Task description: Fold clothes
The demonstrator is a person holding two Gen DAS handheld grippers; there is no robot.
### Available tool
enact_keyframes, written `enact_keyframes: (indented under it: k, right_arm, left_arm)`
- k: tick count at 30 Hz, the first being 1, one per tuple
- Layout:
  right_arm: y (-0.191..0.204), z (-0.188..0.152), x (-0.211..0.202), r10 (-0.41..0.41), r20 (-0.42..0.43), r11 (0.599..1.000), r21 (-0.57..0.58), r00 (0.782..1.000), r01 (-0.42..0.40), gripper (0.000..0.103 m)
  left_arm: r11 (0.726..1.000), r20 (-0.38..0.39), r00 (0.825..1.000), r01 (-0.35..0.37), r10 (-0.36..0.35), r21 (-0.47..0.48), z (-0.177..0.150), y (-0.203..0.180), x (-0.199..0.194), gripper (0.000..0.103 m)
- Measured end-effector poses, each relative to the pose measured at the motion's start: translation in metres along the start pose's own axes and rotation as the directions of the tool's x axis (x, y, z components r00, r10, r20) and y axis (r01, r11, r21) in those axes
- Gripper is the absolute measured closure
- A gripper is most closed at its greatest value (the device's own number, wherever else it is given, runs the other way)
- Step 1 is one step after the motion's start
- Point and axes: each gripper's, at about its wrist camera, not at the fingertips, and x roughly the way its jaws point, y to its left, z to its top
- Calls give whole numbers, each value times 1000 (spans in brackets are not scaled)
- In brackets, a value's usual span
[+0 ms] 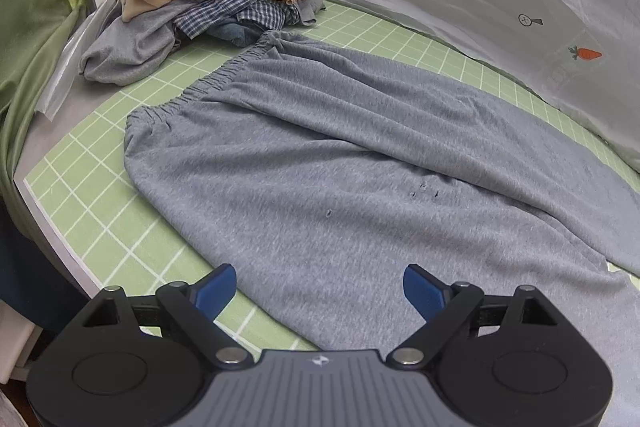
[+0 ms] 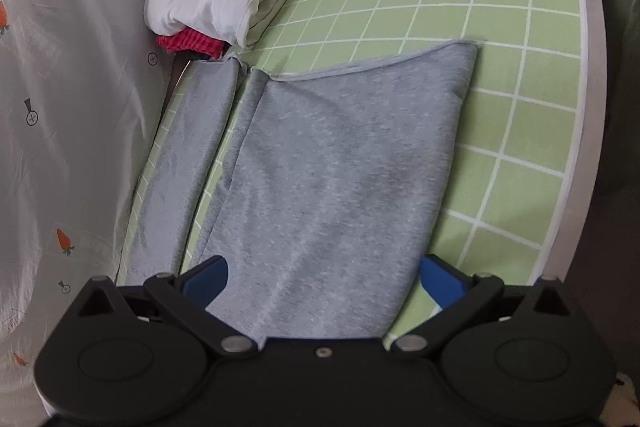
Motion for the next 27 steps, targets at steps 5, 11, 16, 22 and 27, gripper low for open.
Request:
enact_keyframes:
  k: [5, 11, 16, 22, 27]
  right_arm:
    - [-12, 1, 2, 97, -15, 990, 105, 995, -95, 0]
    - [-21, -4, 10, 203, -110, 956, 238, 973, -172, 0]
    - [-17, -18, 16, 255, -146, 942, 260, 956, -212, 0]
    - [-8, -21, 17, 222, -119, 947, 263, 968, -185, 0]
    - [14, -25, 12, 82, -96, 991, 113, 992, -71, 3]
  left_arm:
    - [1000, -19, 1000, 0, 0, -27, -4, -2, 1, 12]
    - [997, -45, 999, 19, -23, -78, -5, -1, 5, 12]
    - [993, -60, 997, 47, -54, -107, -3, 2, 10, 12]
    - [982, -97, 993, 49, -68, -184, 2, 26, 23, 12]
    - [959, -124, 991, 6, -43, -283, 10, 60, 38, 12]
